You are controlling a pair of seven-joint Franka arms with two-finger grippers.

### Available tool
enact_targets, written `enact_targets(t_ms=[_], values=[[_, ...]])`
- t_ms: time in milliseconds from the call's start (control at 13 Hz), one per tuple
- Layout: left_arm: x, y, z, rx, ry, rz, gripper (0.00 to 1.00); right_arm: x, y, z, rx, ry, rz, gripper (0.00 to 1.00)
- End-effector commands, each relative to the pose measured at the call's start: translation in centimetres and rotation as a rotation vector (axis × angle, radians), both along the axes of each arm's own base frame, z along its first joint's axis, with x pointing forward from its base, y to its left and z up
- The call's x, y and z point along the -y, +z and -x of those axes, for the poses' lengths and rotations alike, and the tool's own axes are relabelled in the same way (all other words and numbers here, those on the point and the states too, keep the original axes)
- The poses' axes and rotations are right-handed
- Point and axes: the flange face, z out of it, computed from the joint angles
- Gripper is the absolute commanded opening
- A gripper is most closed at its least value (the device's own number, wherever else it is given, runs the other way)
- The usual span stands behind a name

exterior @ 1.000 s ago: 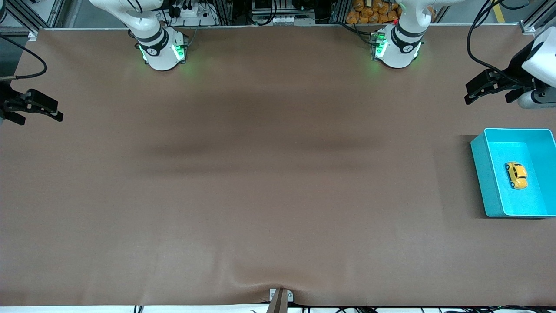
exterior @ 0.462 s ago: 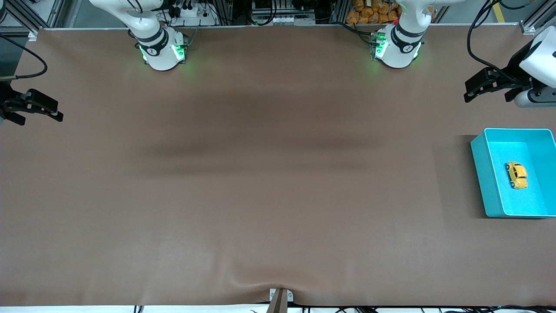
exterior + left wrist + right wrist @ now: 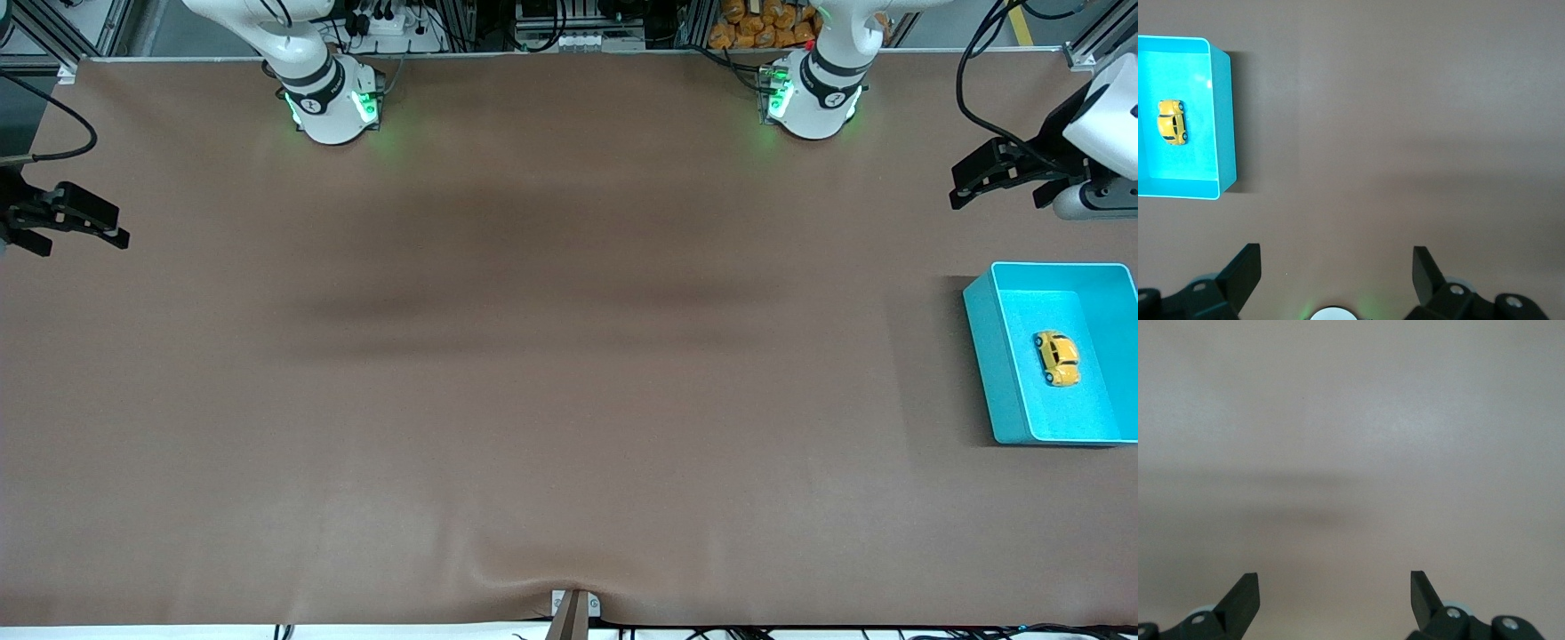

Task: Wind and store yellow beetle car

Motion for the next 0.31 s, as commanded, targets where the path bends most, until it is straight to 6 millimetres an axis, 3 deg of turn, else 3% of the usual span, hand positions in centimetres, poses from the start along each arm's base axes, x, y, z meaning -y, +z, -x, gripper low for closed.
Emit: enact_targets(t_ms=[0, 231], values=[[-0.08, 0.43, -0.01, -0.008, -0.011, 0.018, 1.00, 0.13, 0.35, 0.07, 0.006, 0.008, 0.008, 1.00], [-0.10, 0.50, -0.01, -0.006, -0.006, 0.016, 1.00, 0.14, 0.30, -0.01, 0.008, 0.008, 0.009, 1.00]])
